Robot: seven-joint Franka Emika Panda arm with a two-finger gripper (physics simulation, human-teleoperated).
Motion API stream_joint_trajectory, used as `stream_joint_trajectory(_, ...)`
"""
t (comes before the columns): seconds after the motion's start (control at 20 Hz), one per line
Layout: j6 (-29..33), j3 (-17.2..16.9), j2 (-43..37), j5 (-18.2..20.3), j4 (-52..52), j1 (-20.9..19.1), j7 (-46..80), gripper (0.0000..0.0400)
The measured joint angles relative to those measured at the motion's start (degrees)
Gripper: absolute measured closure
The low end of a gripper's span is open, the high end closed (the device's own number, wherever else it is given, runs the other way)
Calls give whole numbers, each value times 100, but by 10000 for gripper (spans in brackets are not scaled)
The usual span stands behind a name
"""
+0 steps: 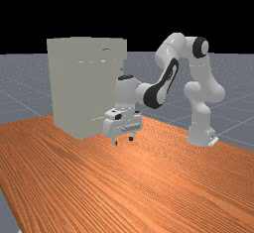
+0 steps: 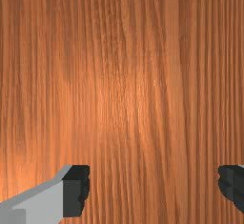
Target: Open the drawer
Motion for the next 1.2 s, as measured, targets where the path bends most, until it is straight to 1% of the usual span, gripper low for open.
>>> stream_joint_trajectory(0.05,-70,-59,-5,-97,-29,21,45,151)
stream_joint_trajectory(0.1,-115,-109,6,-154,-58,10,69,242)
stream_joint_trajectory(0.15,-215,-163,9,-179,-45,9,190,147)
stream_joint_trajectory(0.2,-275,-196,-2,-193,-27,3,261,89)
stream_joint_trajectory(0.25,-311,-214,-13,-201,-14,1,305,54)
stream_joint_trajectory(0.3,-1908,-325,-212,-316,467,62,1285,188)
stream_joint_trajectory(0.35,-3385,-443,-631,-326,1315,94,2226,270)
stream_joint_trajectory(0.4,-4341,-556,-1062,-311,2040,113,3215,321)
stream_joint_trajectory(0.45,-4869,-645,-1390,-304,2440,130,4267,351)
stream_joint_trajectory(0.5,-5182,-706,-1591,-300,2642,150,5373,370)
stream_joint_trajectory(0.6,-5589,-790,-1659,-261,2885,208,7520,389)
stream_joint_trajectory(0.65,-5723,-815,-1618,-231,2962,224,8136,393)
stream_joint_trajectory(0.75,-5869,-839,-1553,-184,3039,238,8730,397)
stream_joint_trajectory(0.85,-5924,-847,-1533,-163,3077,245,8953,399)
stream_joint_trajectory(0.9,-5937,-846,-1546,-160,3090,249,9002,243)
stream_joint_trajectory(0.95,-5948,-847,-1568,-160,3122,253,9030,147)
stream_joint_trajectory(1.0,-5951,-850,-1595,-157,3153,253,9041,89)
stream_joint_trajectory(1.05,-5953,-855,-1624,-157,3179,250,9046,54)
stream_joint_trajectory(1.1,-5955,-859,-1667,-161,3217,247,9052,33)
stream_joint_trajectory(1.2,-5966,-873,-1754,-199,3479,239,9047,12)
